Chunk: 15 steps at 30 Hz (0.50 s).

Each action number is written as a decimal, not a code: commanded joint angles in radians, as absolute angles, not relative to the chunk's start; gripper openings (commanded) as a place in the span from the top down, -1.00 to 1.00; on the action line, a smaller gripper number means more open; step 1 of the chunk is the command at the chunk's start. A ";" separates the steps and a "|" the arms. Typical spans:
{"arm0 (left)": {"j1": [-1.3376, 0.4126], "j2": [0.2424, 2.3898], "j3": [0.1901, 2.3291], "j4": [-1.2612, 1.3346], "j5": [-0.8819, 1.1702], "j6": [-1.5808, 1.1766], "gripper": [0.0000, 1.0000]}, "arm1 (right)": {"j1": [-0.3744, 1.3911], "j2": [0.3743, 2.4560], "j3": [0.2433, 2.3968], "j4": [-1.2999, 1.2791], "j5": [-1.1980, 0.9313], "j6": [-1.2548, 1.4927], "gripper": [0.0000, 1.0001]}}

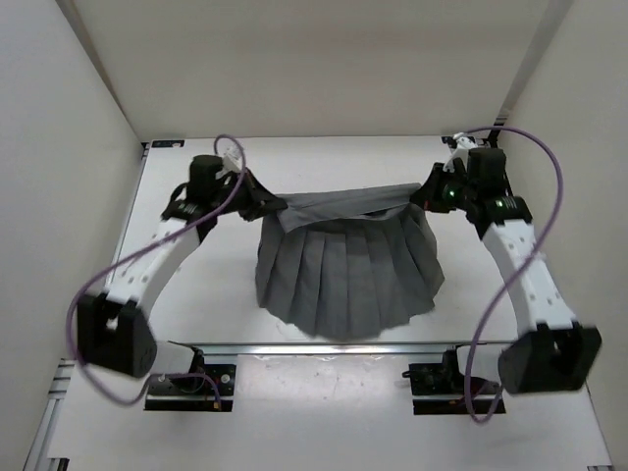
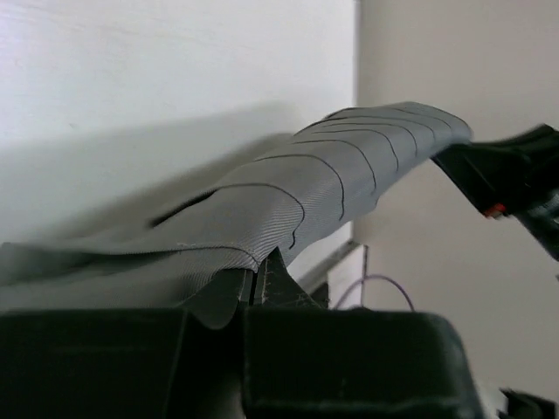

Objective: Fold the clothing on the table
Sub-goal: Flatten the skirt out

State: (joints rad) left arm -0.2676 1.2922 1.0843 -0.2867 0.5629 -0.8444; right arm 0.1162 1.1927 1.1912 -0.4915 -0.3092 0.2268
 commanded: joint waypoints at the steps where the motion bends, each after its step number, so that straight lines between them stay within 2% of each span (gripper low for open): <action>1: -0.270 1.428 1.301 -0.288 0.485 -0.770 1.00 | 0.072 1.308 1.349 -0.437 -0.354 0.215 1.00; 4: -0.264 1.596 1.533 -0.305 0.497 -0.764 1.00 | 0.075 1.390 1.533 -0.445 -0.264 0.183 1.00; 9: -0.218 1.672 1.795 -0.313 0.537 -0.799 1.00 | 0.107 1.375 1.716 -0.408 -0.167 0.112 1.00; 12: -0.196 1.623 1.786 -0.304 0.552 -0.785 1.00 | 0.115 1.313 1.698 -0.380 -0.192 0.106 0.99; 15: -0.190 1.510 1.576 -0.234 0.564 -0.801 1.00 | 0.069 1.208 1.513 -0.350 -0.282 0.175 0.99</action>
State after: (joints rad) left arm -0.2146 1.6169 1.7008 -0.2638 0.5663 -0.8051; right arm 0.1215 1.2884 1.6203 -0.3897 -0.2707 0.1551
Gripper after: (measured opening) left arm 0.038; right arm 0.027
